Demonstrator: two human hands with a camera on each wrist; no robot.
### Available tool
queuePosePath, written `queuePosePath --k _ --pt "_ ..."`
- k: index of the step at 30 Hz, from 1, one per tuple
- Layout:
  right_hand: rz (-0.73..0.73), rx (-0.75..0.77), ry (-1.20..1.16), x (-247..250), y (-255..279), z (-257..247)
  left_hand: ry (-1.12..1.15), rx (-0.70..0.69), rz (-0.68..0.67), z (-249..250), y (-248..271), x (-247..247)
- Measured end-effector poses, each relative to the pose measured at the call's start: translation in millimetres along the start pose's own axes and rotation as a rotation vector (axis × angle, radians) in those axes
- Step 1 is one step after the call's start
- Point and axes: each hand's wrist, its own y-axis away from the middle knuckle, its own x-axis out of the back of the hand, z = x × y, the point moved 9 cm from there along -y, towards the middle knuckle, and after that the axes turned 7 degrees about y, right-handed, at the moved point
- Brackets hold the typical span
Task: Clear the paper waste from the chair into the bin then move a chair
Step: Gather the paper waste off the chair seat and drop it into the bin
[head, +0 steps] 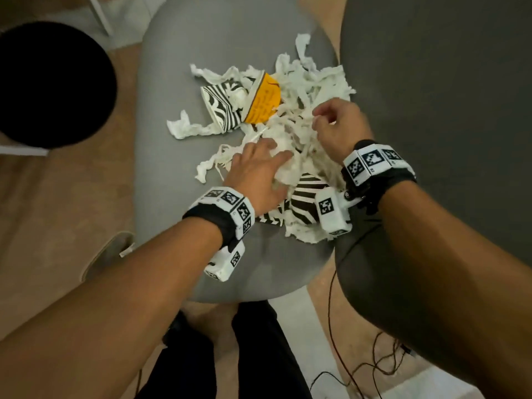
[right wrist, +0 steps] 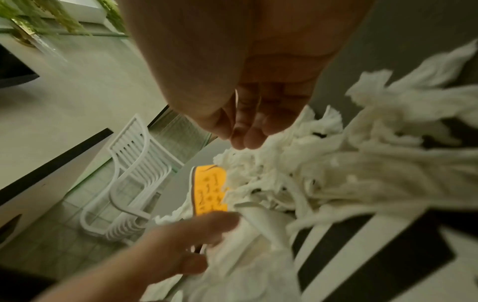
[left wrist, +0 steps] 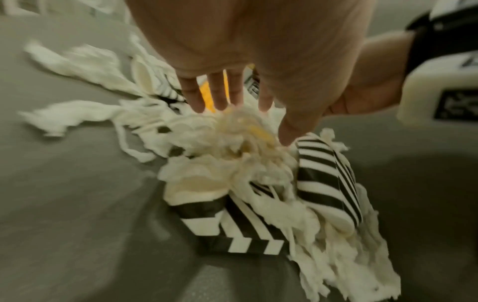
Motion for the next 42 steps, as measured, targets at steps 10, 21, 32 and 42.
queuePosePath --k 10,21,32,42 --pt "0.131 0.054 0.157 4.5 -35.2 8.9 0.001 -0.036 0.059 -18.0 -18.4 4.8" --pt "-0.089 0.025 0.507 -14.1 -79.3 5.7 0.474 0.256 0.162 -47.2 -8.8 23.1" --pt "0.079 0.242 0.503 -0.4 -46.3 -18.9 -0.069 0.156 0.092 -28.2 -36.8 7.4" --pt "0.061 0.067 0.019 16.5 -25.1 -8.5 -0.116 0.025 0.217 -9.8 -43.2 21.6"
